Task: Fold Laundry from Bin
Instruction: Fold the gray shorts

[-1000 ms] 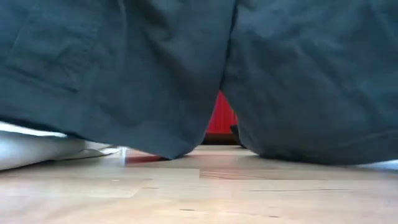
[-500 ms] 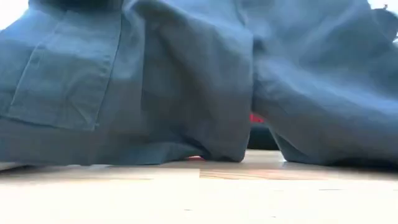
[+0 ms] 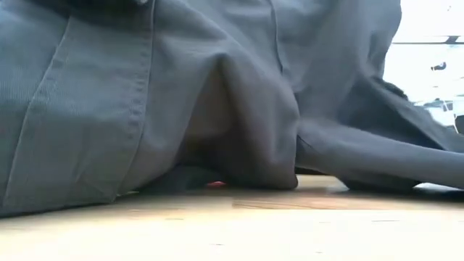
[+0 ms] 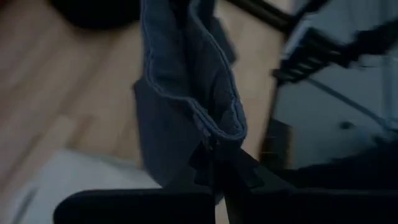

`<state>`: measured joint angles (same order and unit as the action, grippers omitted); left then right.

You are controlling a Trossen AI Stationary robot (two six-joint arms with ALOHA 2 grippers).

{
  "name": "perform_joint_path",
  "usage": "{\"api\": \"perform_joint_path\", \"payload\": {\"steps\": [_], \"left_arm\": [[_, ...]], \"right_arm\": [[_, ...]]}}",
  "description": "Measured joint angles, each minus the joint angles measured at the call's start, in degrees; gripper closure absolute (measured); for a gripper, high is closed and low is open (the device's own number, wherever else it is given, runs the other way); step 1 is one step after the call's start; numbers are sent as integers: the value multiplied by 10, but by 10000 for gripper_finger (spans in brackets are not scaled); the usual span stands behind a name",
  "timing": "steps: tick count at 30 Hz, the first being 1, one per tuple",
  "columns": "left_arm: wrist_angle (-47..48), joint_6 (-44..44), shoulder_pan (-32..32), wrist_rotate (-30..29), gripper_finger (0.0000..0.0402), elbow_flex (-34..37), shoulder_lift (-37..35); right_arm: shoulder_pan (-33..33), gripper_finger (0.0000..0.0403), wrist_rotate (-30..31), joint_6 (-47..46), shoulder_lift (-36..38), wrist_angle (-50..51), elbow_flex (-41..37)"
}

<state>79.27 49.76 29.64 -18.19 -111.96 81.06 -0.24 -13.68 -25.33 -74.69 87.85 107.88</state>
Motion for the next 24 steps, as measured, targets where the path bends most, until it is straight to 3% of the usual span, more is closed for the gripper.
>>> {"api": "perform_joint_path", "payload": {"steps": [7,16,20,24], "left_arm": [[-114,-19,93,38,392,0,0],[-265,-93,131,34,392,0,0],[-228,-97,131,-1,391,0,-1],[-63,17,131,-70,391,0,-1]], "right_arm": [[78,388,-59,-32,22,-36,39],[138,388,-51,-79,29,-49,144],[140,388,1,-63,29,-42,157],[108,388,30,-4,6,-14,128]]}}
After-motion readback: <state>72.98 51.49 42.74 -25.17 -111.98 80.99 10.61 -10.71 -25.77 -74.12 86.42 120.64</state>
